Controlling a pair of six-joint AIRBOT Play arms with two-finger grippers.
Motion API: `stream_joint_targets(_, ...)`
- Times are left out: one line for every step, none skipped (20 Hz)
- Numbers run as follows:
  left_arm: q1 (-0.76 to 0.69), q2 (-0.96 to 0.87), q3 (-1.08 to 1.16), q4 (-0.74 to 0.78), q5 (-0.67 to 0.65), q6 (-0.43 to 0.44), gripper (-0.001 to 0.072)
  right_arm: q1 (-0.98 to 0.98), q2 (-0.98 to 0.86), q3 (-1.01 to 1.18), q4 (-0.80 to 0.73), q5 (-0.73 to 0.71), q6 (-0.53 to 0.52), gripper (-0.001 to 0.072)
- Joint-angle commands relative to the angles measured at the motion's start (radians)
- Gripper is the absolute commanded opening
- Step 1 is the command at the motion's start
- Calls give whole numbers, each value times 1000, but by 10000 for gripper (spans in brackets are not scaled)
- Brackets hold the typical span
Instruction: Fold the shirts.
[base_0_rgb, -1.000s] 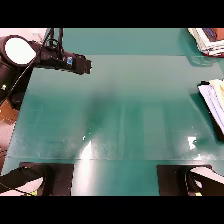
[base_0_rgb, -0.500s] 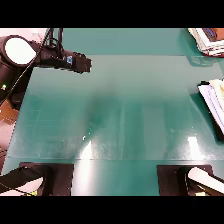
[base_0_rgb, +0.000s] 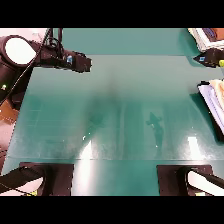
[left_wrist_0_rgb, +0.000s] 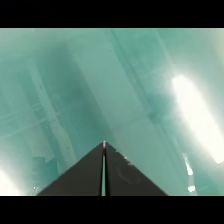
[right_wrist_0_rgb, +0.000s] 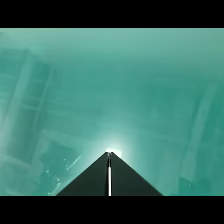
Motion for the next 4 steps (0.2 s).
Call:
stream_joint_targets(0, 0, 0, 0, 0, 0, 28, 34, 0, 1, 2, 1, 0, 15)
stream_joint_targets(0, 0, 0, 0, 0, 0, 28, 34, 0, 1, 2, 5, 0, 16)
stream_joint_targets(0, 0, 0, 0, 0, 0, 28, 34, 0, 1, 2, 8, 0, 16)
stream_joint_targets(0, 0, 0, 0, 0, 0, 28, 34, 0, 1, 2, 10, 0, 16)
